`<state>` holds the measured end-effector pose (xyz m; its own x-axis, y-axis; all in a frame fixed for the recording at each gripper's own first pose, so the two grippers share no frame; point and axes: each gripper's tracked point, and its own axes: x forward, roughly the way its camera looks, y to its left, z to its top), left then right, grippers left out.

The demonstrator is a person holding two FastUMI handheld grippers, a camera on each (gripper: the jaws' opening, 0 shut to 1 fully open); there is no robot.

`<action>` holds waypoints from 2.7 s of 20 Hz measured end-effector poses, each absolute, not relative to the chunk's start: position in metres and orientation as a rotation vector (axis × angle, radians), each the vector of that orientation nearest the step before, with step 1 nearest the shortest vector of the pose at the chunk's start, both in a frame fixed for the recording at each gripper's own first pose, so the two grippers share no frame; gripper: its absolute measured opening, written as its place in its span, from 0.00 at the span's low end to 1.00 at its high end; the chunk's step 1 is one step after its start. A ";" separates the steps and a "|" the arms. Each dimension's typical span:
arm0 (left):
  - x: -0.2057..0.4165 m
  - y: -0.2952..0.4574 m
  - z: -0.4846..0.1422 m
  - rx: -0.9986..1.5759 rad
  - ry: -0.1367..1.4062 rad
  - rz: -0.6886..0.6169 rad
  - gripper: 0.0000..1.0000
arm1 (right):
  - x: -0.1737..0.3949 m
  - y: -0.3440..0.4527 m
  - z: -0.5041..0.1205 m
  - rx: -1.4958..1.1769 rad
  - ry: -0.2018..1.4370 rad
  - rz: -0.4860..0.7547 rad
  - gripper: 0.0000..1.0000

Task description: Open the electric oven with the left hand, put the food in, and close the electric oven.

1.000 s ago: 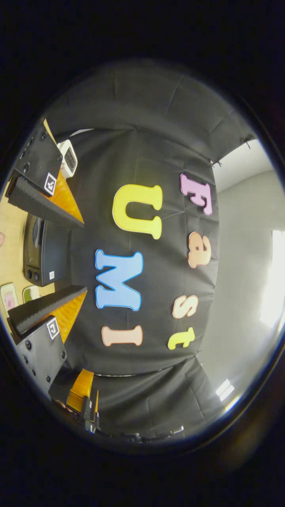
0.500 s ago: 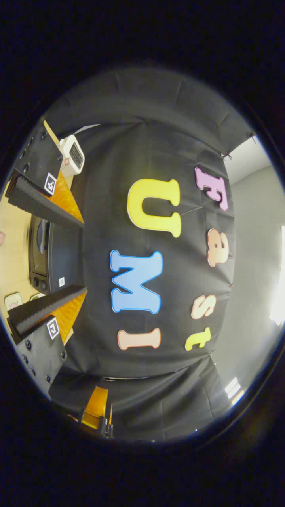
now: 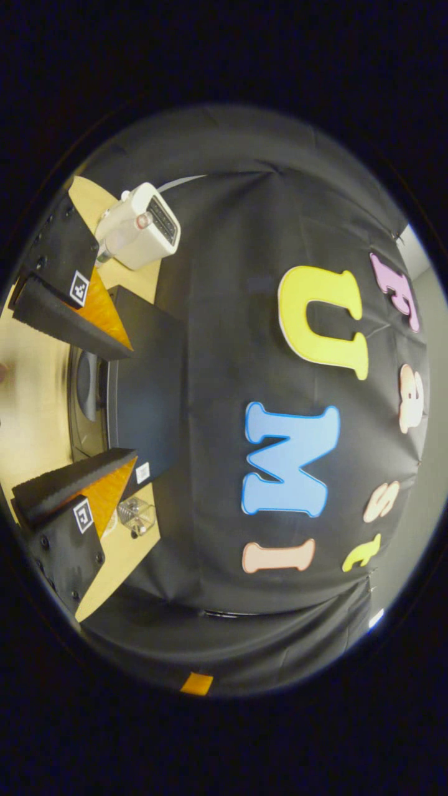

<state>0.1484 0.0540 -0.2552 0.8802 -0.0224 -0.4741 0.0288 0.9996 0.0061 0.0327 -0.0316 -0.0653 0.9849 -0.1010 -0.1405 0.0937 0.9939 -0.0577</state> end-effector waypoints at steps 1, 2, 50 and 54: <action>0.153 0.057 -0.272 0.015 0.523 -0.022 1.00 | 0.033 -0.033 -0.067 -0.053 0.150 -0.106 0.96; 0.157 0.061 -0.285 0.018 0.545 -0.017 1.00 | 0.033 -0.036 -0.070 -0.055 0.157 -0.115 0.96; 0.033 0.084 -0.442 0.098 0.806 -0.024 0.95 | 0.018 -0.011 -0.103 -0.030 0.275 -0.083 0.96; 0.032 0.094 -0.435 0.068 0.793 0.013 0.95 | 0.020 -0.011 -0.119 -0.008 0.328 -0.071 0.96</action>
<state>0.0324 0.0940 -0.4349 0.7018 0.0375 -0.7114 0.0139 0.9977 0.0663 0.0200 -0.0109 -0.1190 0.9442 -0.0710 -0.3217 0.0684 0.9975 -0.0194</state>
